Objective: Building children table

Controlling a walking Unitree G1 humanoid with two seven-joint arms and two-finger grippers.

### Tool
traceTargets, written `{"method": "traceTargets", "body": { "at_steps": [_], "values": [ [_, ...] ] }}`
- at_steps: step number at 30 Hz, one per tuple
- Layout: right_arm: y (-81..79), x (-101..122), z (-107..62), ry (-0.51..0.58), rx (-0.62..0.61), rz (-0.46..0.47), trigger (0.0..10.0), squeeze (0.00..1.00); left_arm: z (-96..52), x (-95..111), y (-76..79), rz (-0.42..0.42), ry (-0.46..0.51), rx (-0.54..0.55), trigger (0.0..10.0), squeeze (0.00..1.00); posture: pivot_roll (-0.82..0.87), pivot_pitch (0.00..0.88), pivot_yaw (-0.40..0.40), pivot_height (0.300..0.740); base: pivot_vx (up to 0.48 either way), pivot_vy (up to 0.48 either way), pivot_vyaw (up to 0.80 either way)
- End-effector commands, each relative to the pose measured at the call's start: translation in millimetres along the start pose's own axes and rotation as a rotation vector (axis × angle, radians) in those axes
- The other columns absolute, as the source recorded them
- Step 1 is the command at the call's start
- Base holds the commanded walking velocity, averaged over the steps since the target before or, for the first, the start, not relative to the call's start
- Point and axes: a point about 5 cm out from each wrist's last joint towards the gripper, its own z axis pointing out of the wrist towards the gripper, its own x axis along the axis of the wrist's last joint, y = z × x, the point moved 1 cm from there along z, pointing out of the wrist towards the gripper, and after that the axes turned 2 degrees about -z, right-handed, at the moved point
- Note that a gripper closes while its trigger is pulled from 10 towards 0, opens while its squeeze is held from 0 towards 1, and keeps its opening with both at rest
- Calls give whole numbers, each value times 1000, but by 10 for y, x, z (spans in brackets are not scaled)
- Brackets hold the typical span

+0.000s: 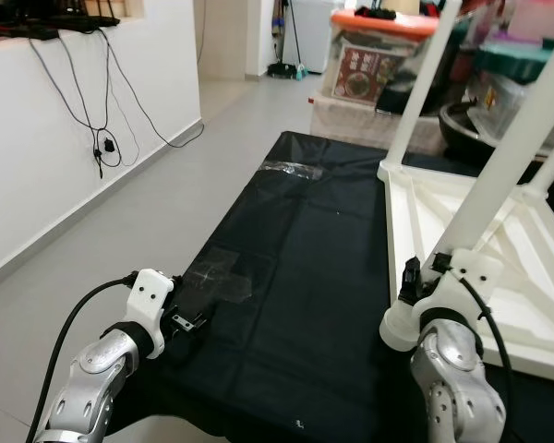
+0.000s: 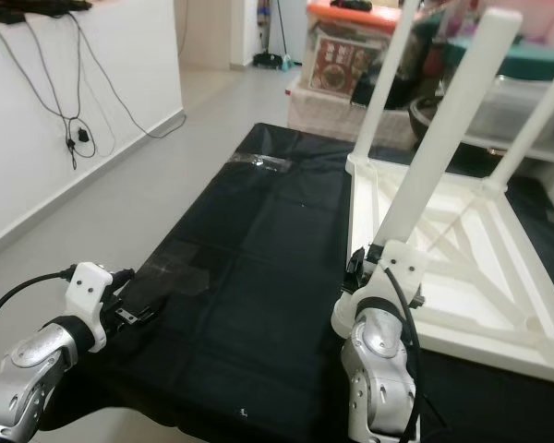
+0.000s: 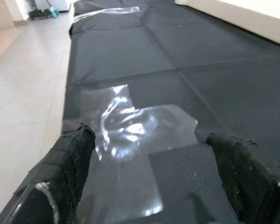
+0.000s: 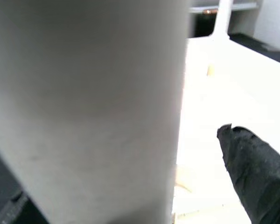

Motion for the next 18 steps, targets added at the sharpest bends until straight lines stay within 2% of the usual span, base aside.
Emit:
{"method": "traceTargets", "body": {
  "at_steps": [1,3,6,9,11,12,13,14,15,16,17,18],
  "values": [
    [50,187,4,49,11,69,10000,1000,-1,-31,-22,15,-18,-3,10000,0,75,0,-58,740,0,0,0],
    [30,347,-9,106,93,122,10000,1000,20,-22,-5,16,-14,-6,10000,0,72,0,-57,740,0,0,0],
    [25,381,-14,119,112,131,10000,1000,25,-20,0,16,-13,-7,10000,0,72,0,-57,740,0,0,0],
    [48,450,8,147,185,80,10000,1000,41,-11,30,14,-4,-20,10000,0,67,0,-54,740,0,0,0],
    [46,550,77,177,336,15,10000,973,55,-1,64,13,2,-34,10000,0,67,0,-54,740,0,0,0],
    [46,550,77,177,336,15,10000,973,55,-1,64,13,2,-34,10000,0,67,0,-54,740,0,0,0],
    [37,579,97,184,389,-1,10000,973,57,2,72,13,4,-38,10000,0,67,0,-54,740,0,0,0],
    [17,578,126,178,479,-20,10000,522,58,6,75,14,5,-40,10000,0,70,0,-59,740,0,0,0],
    [17,578,126,178,479,-20,10000,522,58,6,75,14,5,-40,10000,0,70,0,-59,740,0,0,0],
    [9,554,156,163,562,-41,10000,35,59,8,78,14,6,-42,10000,0,69,0,-61,740,0,0,0],
    [35,514,209,156,639,-77,10000,0,66,10,85,14,7,-45,10000,0,71,0,-63,740,0,0,0],
    [35,514,209,156,639,-77,10000,0,66,10,85,14,7,-45,10000,0,71,0,-63,740,0,0,0]
  ]
}}
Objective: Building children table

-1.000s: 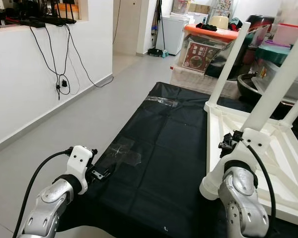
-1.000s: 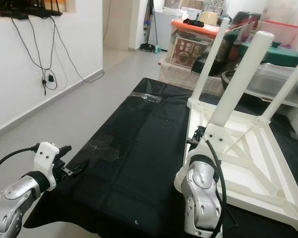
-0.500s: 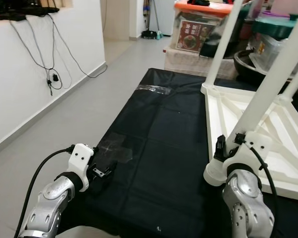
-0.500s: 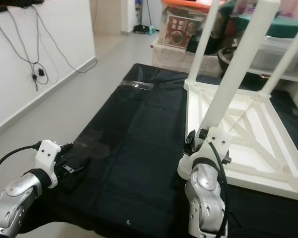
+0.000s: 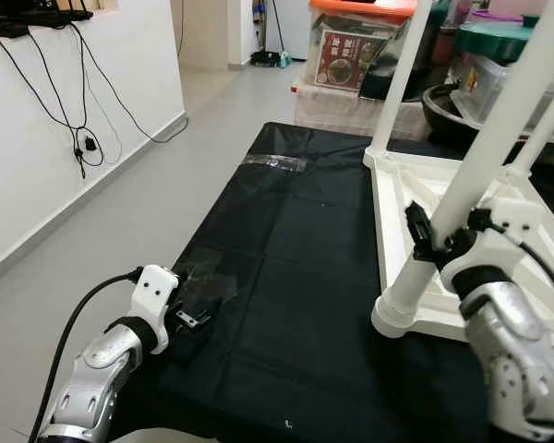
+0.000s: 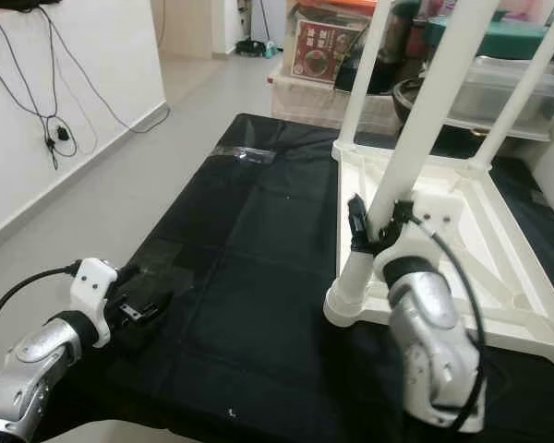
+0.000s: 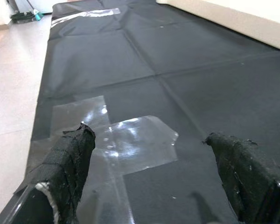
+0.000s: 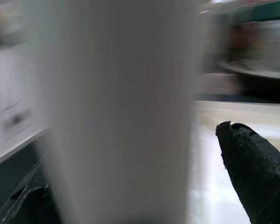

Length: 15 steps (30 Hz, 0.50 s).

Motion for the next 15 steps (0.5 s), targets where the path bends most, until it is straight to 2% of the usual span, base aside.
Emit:
{"method": "traceTargets", "body": {
  "at_steps": [1,6,7,9,15],
  "values": [
    [106,-150,74,-50,152,-19,10000,0,33,0,46,-2,8,-18,10000,0,77,0,-66,740,0,0,0],
    [234,-155,151,-74,246,-26,10000,0,41,3,67,-4,12,-23,10000,0,83,0,-70,740,0,0,0],
    [341,-116,249,-73,274,-41,10000,0,30,0,62,-2,11,-23,10000,0,89,0,-74,740,0,0,0],
    [461,-82,361,-71,250,-53,10000,0,19,-2,54,-2,11,-21,10000,0,96,0,-79,740,0,0,0],
    [575,-2,489,-46,279,-41,9961,0,4,-3,39,0,10,-17,10000,0,110,0,-91,740,0,0,0]
  ]
}}
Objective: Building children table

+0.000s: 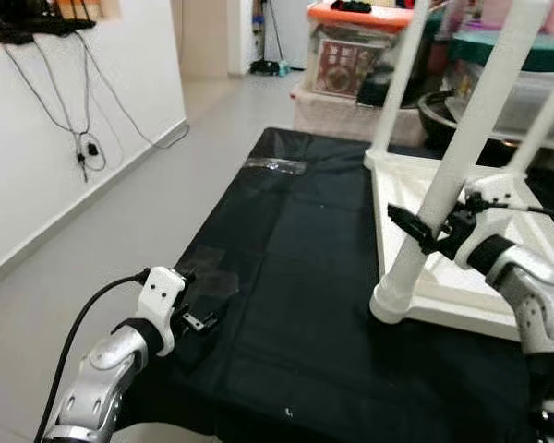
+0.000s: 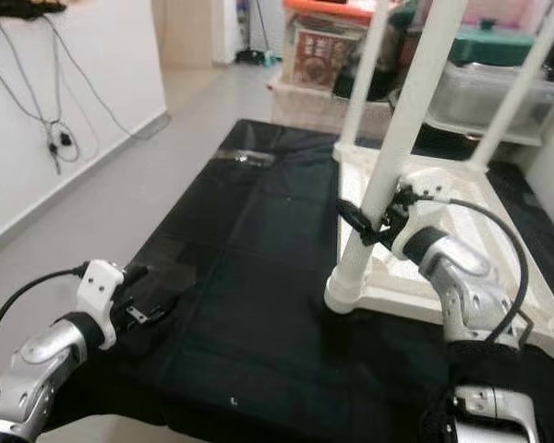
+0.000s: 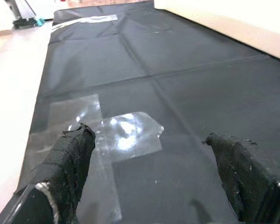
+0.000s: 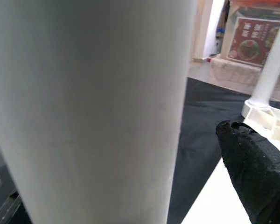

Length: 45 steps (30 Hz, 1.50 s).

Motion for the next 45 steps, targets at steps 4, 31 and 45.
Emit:
{"method": "traceTargets", "body": {
  "at_steps": [4,31,45],
  "values": [
    [143,69,-11,23,43,-22,4392,0,-20,-1,-5,8,1,-4,10000,0,113,0,-94,740,0,0,0],
    [-59,-700,-132,-224,-664,20,0,0,-45,-66,16,-4,-17,-17,10000,0,101,0,-96,740,0,0,0],
    [-887,-798,197,-258,-789,231,10000,0,21,-46,22,-5,-10,-10,10000,0,91,0,-101,740,0,0,0]
  ]
}}
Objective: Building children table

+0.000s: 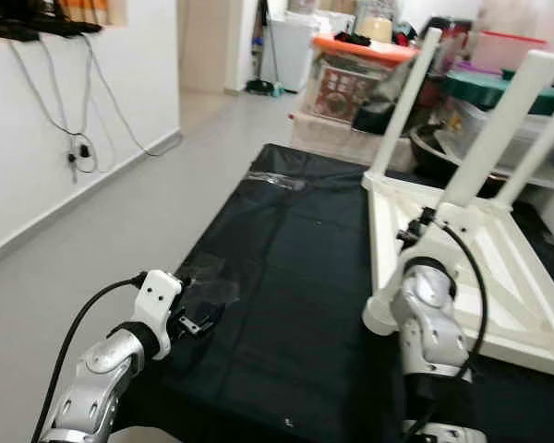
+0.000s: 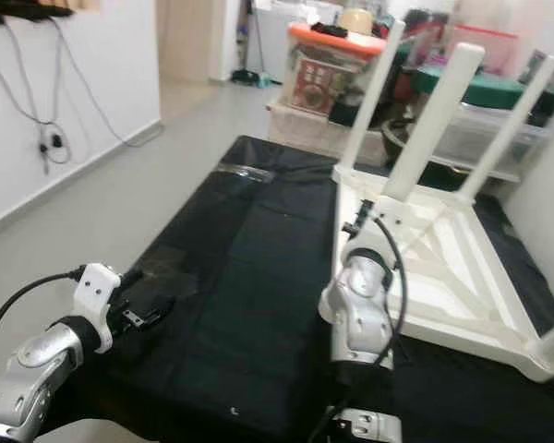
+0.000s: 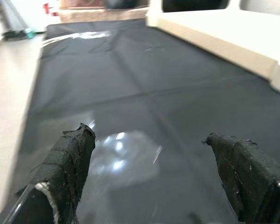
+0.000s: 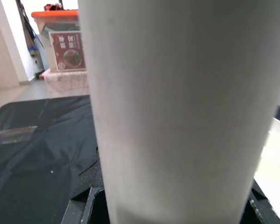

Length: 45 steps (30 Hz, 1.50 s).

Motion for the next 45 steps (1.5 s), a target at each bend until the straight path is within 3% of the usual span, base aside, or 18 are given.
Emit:
{"method": "traceTargets", "body": {
  "at_steps": [1,3,4,7,8,10,12,14,23,24,28,32,35,37,38,40,41,45],
  "values": [
    [79,-404,-33,-195,30,-22,10000,0,7,-44,8,-5,-12,-5,10000,0,91,0,-101,740,0,0,0],
    [80,-363,-39,-188,46,-18,10000,0,4,-45,2,-5,-12,-3,10000,0,89,0,-100,740,0,0,0],
    [110,-274,-32,-160,65,-24,10000,1000,6,-49,10,-7,-11,-3,10000,0,86,0,-99,740,0,0,0],
    [154,-100,-32,-111,86,-29,10000,1000,8,-48,25,-10,-8,-4,10000,0,86,0,-99,740,0,0,0],
    [190,52,-14,-66,116,-3,10000,0,8,-43,28,-11,-6,-5,10000,0,86,0,-97,740,0,0,0],
    [249,369,21,34,243,50,10000,0,7,-36,25,-11,-4,-6,10000,0,83,0,-96,740,0,0,0],
    [249,369,21,34,243,50,10000,0,7,-36,25,-11,-4,-6,10000,0,83,0,-96,740,0,0,0],
    [298,586,19,114,419,46,10000,0,15,-36,25,-8,-4,-8,10000,0,77,0,-96,740,0,0,0],
    [307,626,-32,156,881,-93,10000,0,73,-19,82,-4,6,-34,10000,0,89,0,-94,740,0,0,0],
    [297,589,-12,138,916,-122,0,0,77,-15,85,-3,7,-35,10000,0,92,0,-95,740,0,0,0],
    [251,515,78,93,956,-164,0,0,68,0,61,4,8,-30,10000,0,104,0,-104,740,0,0,0],
    [200,414,256,-6,832,-176,0,0,46,6,32,8,8,-21,10000,0,108,0,-110,740,0,0,0],
    [273,339,361,-28,625,-151,0,0,47,4,39,5,10,-20,10000,0,95,0,-107,740,0,0,0],
    [557,192,447,-76,191,-73,0,0,48,-2,51,0,11,-22,10000,0,80,0,-99,740,0,0,0],
    [711,90,406,-104,3,-42,0,0,46,-5,58,-2,11,-25,10000,0,81,0,-98,740,0,0,0],
    [807,27,363,-121,-103,-26,0,0,44,-6,63,-3,11,-28,10000,0,81,0,-98,740,0,0,0],
    [787,-73,196,-130,-168,-9,0,0,44,-4,52,-3,9,-27,10000,0,81,0,-92,740,0,0,0],
    [594,-176,-120,-130,-157,-5,0,0,45,4,26,1,5,-25,10000,0,66,0,-72,740,0,0,0]
  ]
}}
